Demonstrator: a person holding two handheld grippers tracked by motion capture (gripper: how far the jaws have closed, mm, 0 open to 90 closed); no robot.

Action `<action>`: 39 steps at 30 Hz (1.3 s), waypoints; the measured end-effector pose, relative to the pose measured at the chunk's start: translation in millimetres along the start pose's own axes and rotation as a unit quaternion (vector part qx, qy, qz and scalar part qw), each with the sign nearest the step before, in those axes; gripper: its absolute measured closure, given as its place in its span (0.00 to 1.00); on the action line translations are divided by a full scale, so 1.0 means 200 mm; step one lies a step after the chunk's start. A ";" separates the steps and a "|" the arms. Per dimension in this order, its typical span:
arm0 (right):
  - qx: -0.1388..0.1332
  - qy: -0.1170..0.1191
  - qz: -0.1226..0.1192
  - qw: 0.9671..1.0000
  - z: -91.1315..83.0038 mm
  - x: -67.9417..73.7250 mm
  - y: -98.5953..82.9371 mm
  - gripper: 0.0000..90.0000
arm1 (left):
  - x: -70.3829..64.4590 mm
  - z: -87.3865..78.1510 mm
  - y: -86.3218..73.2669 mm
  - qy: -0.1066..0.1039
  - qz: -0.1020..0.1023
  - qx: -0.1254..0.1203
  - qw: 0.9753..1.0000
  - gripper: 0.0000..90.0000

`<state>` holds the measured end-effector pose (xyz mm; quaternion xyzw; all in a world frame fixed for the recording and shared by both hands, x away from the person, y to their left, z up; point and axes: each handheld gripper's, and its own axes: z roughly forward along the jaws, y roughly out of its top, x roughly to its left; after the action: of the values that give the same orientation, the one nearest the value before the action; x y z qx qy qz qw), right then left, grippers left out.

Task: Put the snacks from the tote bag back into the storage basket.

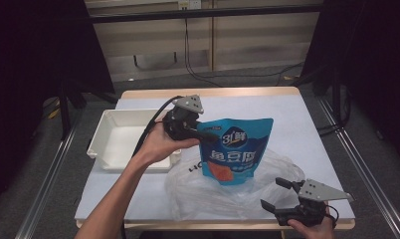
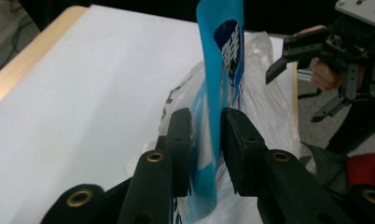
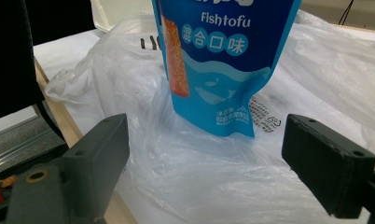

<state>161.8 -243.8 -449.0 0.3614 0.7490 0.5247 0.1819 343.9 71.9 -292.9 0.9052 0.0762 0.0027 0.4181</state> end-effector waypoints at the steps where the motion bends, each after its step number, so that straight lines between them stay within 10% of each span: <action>1: 0.001 0.000 -0.003 1.000 0.00 0.00 0.00 0.17 | 0.00 0.01 0.01 0.002 0.007 0.010 1.000 0.80; 15: 0.006 0.002 -0.006 1.000 0.01 -0.01 0.00 0.17 | 0.01 0.11 0.06 -0.012 0.010 0.055 0.998 0.75; 21: 0.010 0.005 -0.008 1.000 0.02 0.00 0.00 0.17 | 0.01 0.14 0.09 -0.025 0.018 0.069 0.997 0.94; 39: 0.013 0.002 -0.004 1.000 0.02 0.00 0.00 0.17 | 0.02 0.15 0.09 -0.019 0.006 0.062 0.998 1.00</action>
<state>165.2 -241.2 -451.0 0.3595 0.7577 0.5149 0.1776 352.5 37.4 -298.7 0.9296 0.0628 -0.0172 0.3627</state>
